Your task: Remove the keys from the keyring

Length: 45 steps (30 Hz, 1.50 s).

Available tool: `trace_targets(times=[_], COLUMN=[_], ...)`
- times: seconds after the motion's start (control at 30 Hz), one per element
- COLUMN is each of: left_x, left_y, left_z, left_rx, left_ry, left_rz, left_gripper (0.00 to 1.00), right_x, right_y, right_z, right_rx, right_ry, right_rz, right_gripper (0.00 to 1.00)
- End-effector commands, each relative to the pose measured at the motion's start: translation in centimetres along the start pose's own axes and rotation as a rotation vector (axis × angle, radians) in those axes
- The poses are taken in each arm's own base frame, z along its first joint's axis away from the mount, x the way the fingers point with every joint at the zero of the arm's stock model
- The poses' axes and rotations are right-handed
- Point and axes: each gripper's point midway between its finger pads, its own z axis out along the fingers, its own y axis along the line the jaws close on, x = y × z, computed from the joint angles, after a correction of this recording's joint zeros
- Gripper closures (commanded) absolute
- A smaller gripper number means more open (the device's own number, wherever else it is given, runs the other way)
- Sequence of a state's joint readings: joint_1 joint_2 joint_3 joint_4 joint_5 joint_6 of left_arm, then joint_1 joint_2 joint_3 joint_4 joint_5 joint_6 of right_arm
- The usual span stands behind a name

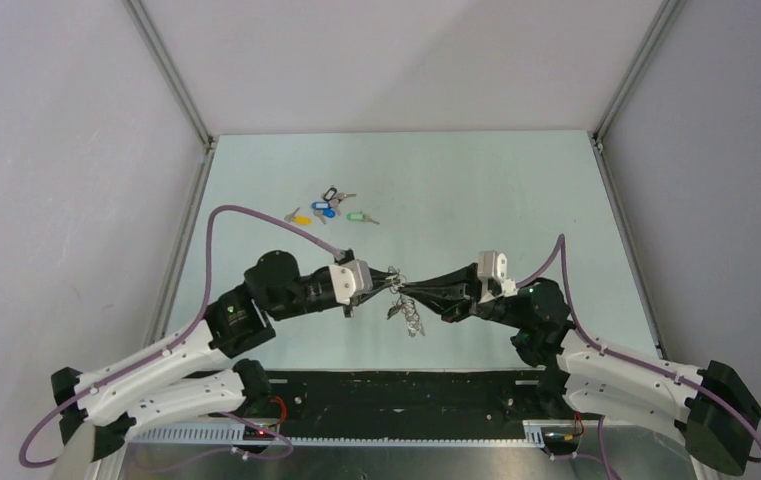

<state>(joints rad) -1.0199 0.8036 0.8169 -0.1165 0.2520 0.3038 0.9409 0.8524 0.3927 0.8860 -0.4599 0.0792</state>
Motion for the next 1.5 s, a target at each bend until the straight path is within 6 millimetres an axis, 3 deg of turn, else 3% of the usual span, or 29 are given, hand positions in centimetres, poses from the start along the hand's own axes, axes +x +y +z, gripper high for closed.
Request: trace_targets(times=[0.0,0.33,0.57,1.23,1.47], left_x=[-2.6,-1.8,-1.1,0.2,1.0], left_y=[0.7,0.1,0.0,1.2,1.5], left_z=[0.2,1.5,1.2,1.8,2.2], left_rx=[-0.031,-0.001,-0.014,-0.110,-0.158], left_ry=[-0.149,-0.159,-0.173,-0.151,-0.110], left_rz=[-0.110,-0.177,-0.201,-0.207,-0.134], left_gripper=[1.00,1.00,1.00,1.00,1.00], right_x=[-5.5,-6.8,-7.9,-5.4,-4.3], right_y=[1.5,1.4,1.0,-2.4,-4.8], right_z=[0.1,0.1,0.1,0.9,0.3], right_rx=[-0.059,-0.050,-0.029,0.245,0.415], right_ry=[-0.187,-0.258,-0.336,-0.395,-0.406], right_rz=[-0.041,-0.016,0.002,0.164,0.204], right_gripper=[1.00,1.00,1.00,1.00,1.00])
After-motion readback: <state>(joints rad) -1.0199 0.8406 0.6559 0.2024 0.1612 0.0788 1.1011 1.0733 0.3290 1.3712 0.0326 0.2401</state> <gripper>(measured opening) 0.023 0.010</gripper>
